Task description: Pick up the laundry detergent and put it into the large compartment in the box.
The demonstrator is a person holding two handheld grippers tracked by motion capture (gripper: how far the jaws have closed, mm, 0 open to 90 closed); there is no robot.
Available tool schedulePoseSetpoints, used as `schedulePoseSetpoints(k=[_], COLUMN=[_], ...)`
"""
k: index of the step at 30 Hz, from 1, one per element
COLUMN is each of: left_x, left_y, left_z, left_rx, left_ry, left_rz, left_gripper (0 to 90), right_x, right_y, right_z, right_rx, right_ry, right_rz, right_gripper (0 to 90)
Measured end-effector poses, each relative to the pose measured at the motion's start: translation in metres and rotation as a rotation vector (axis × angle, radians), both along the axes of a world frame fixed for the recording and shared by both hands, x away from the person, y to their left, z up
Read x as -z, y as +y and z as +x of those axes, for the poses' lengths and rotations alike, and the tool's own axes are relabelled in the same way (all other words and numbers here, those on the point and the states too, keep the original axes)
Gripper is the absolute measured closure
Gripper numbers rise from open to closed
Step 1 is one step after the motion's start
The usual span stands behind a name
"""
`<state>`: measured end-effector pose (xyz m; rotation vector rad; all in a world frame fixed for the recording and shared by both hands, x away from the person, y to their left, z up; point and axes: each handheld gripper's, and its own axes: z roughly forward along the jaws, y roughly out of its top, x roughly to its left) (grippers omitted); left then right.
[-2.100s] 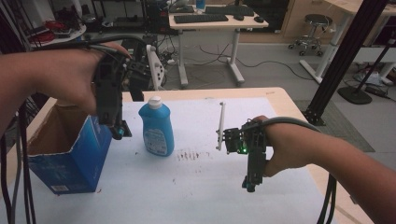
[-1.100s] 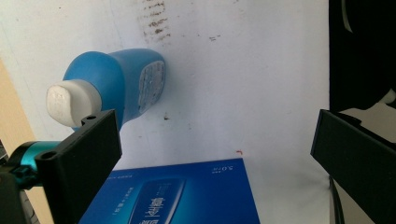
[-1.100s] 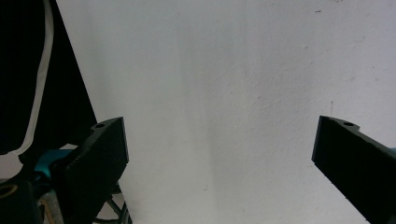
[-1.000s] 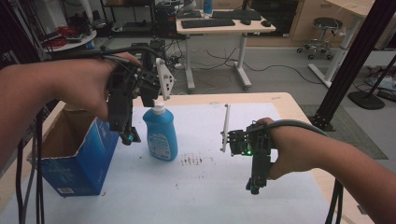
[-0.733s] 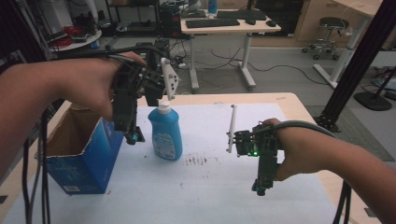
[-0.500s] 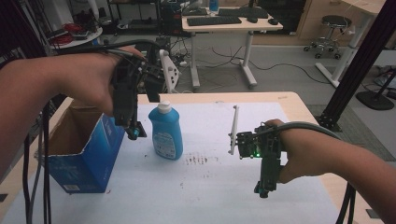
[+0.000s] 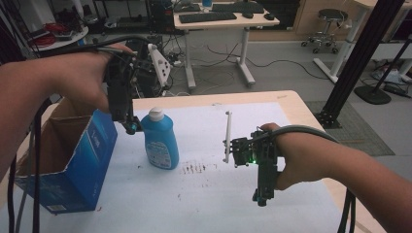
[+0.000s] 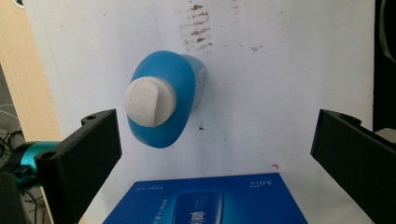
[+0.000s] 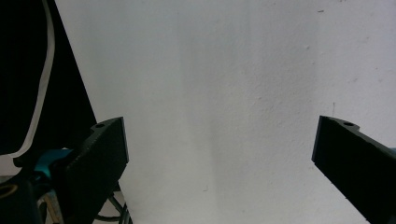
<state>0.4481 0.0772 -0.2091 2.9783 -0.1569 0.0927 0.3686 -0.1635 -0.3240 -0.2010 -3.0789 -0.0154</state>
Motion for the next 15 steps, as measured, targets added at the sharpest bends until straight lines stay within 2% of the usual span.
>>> schedulePoseSetpoints(k=[1,6,7,10,15], left_x=[0.001,0.009,0.011,0.020,0.031], left_y=[0.001,0.005,0.006,0.006,0.008], left_z=[0.002,0.014,0.016,0.020,0.027], left_rx=[-0.005,-0.021,-0.023,-0.028,-0.042], left_ry=[0.003,0.013,0.017,0.032,0.049], left_rz=[-0.001,-0.016,-0.018,-0.024,-0.051], left_gripper=[1.7,1.7,1.7,1.7,1.7], right_x=[0.001,0.003,0.003,0.003,0.005], right_y=[0.000,0.001,0.001,0.002,0.004], right_z=[0.001,0.001,0.003,0.003,0.004], right_rx=[-0.012,-0.003,-0.020,0.001,-0.007], right_ry=[-0.002,0.005,-0.002,0.004,0.005], right_rz=[0.005,-0.002,-0.010,-0.008,-0.006], right_gripper=[2.6,2.7,2.6,2.6,2.6])
